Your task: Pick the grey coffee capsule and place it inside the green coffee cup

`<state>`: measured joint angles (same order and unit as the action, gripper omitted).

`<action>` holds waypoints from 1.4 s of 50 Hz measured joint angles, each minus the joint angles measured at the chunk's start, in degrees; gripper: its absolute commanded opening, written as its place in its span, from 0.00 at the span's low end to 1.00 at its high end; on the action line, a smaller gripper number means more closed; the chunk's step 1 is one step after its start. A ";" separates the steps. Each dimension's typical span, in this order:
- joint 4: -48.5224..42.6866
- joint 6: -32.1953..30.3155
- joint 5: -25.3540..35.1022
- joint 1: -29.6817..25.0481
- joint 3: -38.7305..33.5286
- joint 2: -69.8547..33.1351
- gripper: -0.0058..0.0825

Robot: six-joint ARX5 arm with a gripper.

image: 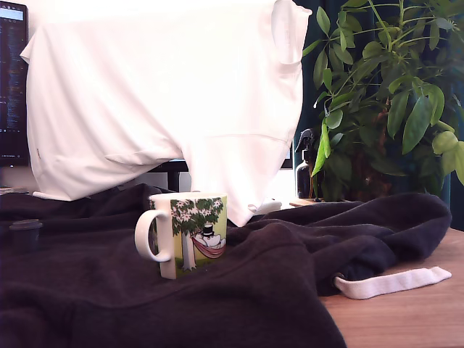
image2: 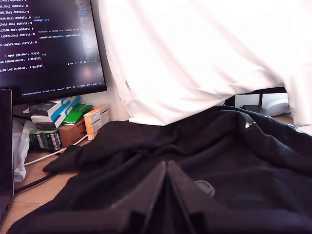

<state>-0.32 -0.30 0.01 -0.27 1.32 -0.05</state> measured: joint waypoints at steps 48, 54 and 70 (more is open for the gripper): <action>28.26 16.06 12.33 -0.72 -0.94 -15.04 0.83; 31.69 14.97 11.23 -1.73 -0.94 -24.11 0.83; 41.88 8.92 9.38 -3.13 0.13 -51.32 0.82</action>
<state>41.56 8.62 9.39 -3.40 1.45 -51.37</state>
